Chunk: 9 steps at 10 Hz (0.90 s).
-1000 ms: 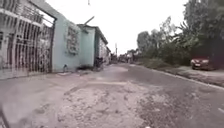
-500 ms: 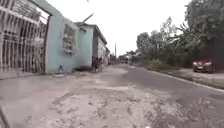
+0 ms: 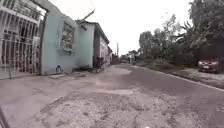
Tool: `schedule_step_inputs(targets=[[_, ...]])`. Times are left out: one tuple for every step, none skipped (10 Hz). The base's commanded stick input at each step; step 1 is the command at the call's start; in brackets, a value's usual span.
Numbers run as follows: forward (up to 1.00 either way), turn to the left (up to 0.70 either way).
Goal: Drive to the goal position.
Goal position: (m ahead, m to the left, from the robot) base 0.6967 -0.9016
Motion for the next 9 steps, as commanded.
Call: schedule_step_inputs(targets=[[0.69, 0.00], [0.85, 0.00], [0.85, 0.00], [0.85, 0.00], [0.85, 0.00], [0.85, 0.00], [0.85, 0.00], [0.85, 0.00], [0.85, 0.00]])
